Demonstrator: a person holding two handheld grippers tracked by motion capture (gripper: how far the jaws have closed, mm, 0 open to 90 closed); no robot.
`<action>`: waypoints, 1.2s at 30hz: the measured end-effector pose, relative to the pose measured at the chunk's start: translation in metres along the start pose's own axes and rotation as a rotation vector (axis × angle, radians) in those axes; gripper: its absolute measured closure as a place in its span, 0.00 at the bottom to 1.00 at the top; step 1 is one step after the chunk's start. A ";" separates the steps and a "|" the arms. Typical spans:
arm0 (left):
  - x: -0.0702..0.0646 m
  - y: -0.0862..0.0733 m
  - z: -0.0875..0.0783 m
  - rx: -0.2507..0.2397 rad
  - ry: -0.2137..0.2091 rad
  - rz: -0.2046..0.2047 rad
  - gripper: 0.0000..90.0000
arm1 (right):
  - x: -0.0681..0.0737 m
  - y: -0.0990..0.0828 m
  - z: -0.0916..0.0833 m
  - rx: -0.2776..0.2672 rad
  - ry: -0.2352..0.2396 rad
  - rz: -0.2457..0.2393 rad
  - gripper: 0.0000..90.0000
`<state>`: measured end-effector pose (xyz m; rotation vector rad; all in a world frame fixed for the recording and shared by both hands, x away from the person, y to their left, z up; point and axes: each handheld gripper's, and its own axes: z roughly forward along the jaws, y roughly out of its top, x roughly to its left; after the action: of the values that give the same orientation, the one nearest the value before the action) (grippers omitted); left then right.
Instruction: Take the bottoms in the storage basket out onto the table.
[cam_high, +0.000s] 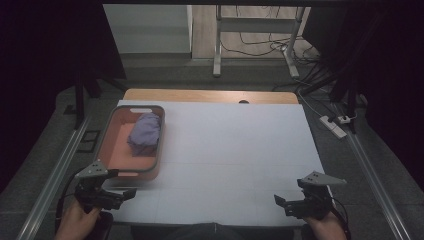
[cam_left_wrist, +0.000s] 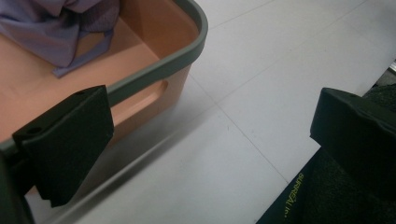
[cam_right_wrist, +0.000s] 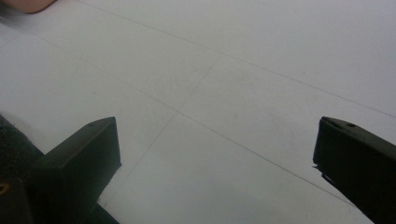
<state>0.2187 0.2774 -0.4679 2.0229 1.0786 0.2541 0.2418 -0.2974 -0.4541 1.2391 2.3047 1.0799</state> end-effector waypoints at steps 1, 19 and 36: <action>0.000 0.001 0.000 0.002 0.005 0.003 0.00 | 0.000 0.000 0.000 0.001 0.001 0.000 0.00; 0.002 0.019 0.009 -0.017 0.056 0.028 0.00 | -0.001 0.000 0.000 0.004 0.004 0.016 0.00; 0.007 0.039 0.020 0.011 0.060 0.040 0.00 | -0.001 0.000 0.001 0.011 0.006 0.006 0.00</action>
<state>0.2570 0.2589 -0.4534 2.0601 1.0793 0.3327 0.2431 -0.2978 -0.4546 1.2489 2.3161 1.0761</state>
